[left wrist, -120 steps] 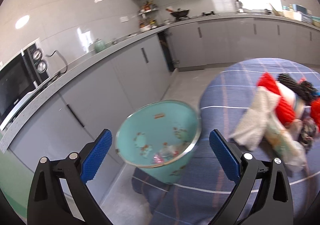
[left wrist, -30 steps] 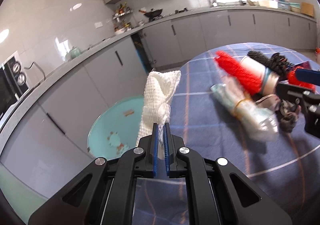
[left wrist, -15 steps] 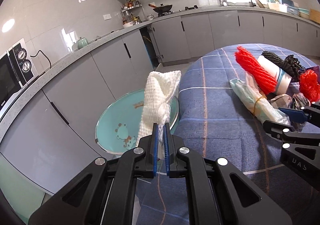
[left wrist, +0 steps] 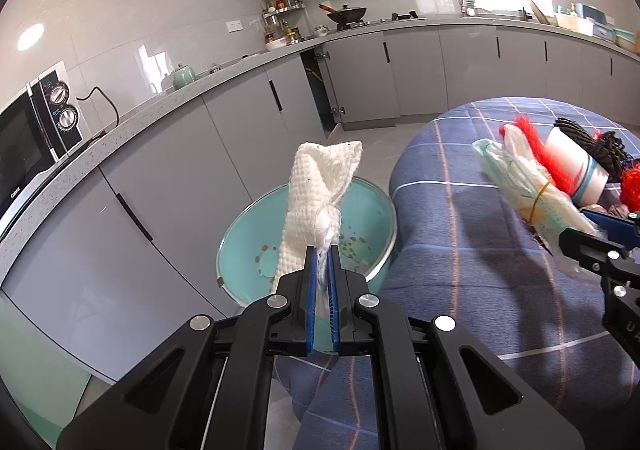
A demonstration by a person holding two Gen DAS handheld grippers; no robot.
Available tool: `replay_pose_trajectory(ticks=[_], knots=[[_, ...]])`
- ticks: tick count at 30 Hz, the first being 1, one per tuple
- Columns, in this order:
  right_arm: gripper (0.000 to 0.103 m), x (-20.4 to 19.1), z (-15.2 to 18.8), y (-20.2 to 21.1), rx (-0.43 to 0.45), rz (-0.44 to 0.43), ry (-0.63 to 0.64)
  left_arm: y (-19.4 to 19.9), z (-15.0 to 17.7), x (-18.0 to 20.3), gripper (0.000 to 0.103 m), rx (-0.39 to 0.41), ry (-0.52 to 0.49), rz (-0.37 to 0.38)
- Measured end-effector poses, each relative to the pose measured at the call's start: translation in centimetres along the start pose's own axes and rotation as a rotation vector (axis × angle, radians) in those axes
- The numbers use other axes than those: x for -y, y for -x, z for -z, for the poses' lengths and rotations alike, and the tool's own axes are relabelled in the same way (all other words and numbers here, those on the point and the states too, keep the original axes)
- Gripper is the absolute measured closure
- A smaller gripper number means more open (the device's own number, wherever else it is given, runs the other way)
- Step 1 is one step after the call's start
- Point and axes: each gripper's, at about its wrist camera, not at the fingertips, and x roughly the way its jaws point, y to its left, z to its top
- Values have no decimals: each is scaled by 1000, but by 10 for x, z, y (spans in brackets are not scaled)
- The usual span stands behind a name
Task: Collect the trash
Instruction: 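Carry the white cloth toward the bin while the right tool grasps the rubber-banded plastic bag, then open both tools over the teal bin to drop the cloth and bag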
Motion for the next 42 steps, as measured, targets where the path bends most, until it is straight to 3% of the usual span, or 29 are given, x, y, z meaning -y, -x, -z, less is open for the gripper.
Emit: replay_pose_trajectory(ticks=[19, 42], knots=[[80, -30, -31, -18, 19, -28, 76, -20, -6, -39, 97, -22, 56, -67], [80, -67, -66, -66, 6, -80, 157, -74, -18, -72, 97, -71, 46, -130]])
